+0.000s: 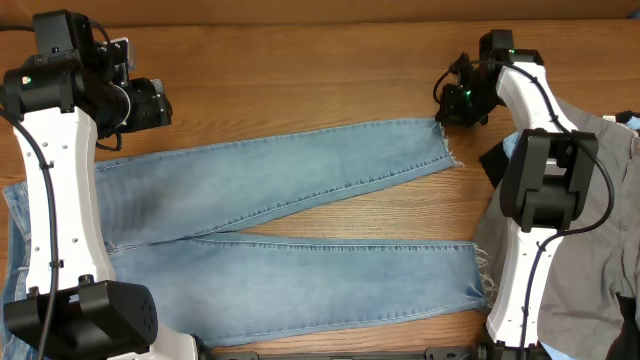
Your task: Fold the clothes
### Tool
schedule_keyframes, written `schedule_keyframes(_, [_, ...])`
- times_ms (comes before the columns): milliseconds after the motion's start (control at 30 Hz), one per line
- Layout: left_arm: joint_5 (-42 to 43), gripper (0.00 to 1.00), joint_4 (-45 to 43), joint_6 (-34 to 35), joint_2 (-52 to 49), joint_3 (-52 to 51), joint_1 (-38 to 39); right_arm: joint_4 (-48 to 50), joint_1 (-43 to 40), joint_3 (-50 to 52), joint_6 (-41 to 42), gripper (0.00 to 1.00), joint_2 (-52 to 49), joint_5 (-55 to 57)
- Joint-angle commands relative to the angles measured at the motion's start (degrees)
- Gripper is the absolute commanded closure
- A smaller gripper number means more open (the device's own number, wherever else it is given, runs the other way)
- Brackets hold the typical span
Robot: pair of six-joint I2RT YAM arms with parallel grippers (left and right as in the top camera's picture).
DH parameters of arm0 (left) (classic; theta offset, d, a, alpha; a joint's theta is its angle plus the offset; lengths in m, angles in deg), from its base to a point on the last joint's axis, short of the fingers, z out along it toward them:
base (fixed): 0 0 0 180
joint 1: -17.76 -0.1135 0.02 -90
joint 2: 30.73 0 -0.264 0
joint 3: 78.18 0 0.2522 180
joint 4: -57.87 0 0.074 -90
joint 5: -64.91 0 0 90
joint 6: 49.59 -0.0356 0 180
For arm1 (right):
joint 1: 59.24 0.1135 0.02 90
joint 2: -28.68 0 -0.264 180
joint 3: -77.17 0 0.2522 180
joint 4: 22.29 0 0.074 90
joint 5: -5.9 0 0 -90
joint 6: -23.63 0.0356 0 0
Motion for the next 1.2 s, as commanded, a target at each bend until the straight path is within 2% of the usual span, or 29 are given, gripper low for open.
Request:
schedule_keyframes(0, [-0.4,0.23,0.3,0.2,-0.3,-0.1,0.4,3.4,-0.9,0.3,6.0,0.96,-1.7,5.1])
schedule_keyframes(200, [-0.3,0.22,0.8,0.2,-0.3,-0.2,0.4,10.4,-5.3,-1.4,14.4,0.96,-1.7,5.9])
schedule_keyframes(400, [-0.3,0.21,0.8,0.2,-0.3,-0.2,0.4,16.3,-9.6,-1.7,19.4,0.96,-1.7,-4.9])
schedule_keyframes(500, [-0.4,0.18,0.8,0.2,-0.3,-0.4,0.4,17.1,-11.0,-2.0,22.6,0.96,-1.7,-5.7])
schedule_keyframes(533, [-0.7,0.17,0.8,0.2,-0.3,-0.6,0.4,16.8,-11.3,-2.3,22.6,0.86,-1.6,-6.2])
schedule_keyframes(567, [-1.4,0.17,0.8,0.2,-0.3,-0.8,0.4,16.2,-11.5,-2.4,22.2,0.70,-1.4,-6.6])
schedule_keyframes(600, [-3.0,0.16,1.1,0.2,-0.3,-1.0,0.4,15.2,-11.6,-2.6,21.4,0.62,-0.9,-6.7])
schedule_keyframes(667, [-7.5,0.15,2.0,0.8,-0.3,-1.2,0.4,13.4,-11.6,-2.7,18.5,0.57,0.8,-6.7])
schedule_keyframes(767, [-13.3,0.16,3.5,5.5,-0.1,-1.2,0.0,10.4,-11.6,-2.7,14.4,0.53,5.0,-6.6])
schedule_keyframes(967, [-14.7,0.14,4.3,10.3,0.2,-1.2,-3.7,4.4,-11.6,-2.7,13.9,0.53,16.1,-8.3])
schedule_keyframes(1033, [-13.6,0.35,3.7,9.8,-0.5,-1.2,-5.7,3.0,-11.4,-2.7,13.7,0.53,19.6,-10.9])
schedule_keyframes(1100, [-13.6,0.50,2.8,9.2,-1.9,-1.3,-7.3,1.7,-11.0,-2.7,12.6,0.54,23.0,-13.4])
schedule_keyframes(1167, [-13.5,0.70,1.7,9.4,-4.0,-1.8,-8.6,0.3,-10.0,-2.7,12.3,0.54,26.1,-13.9])
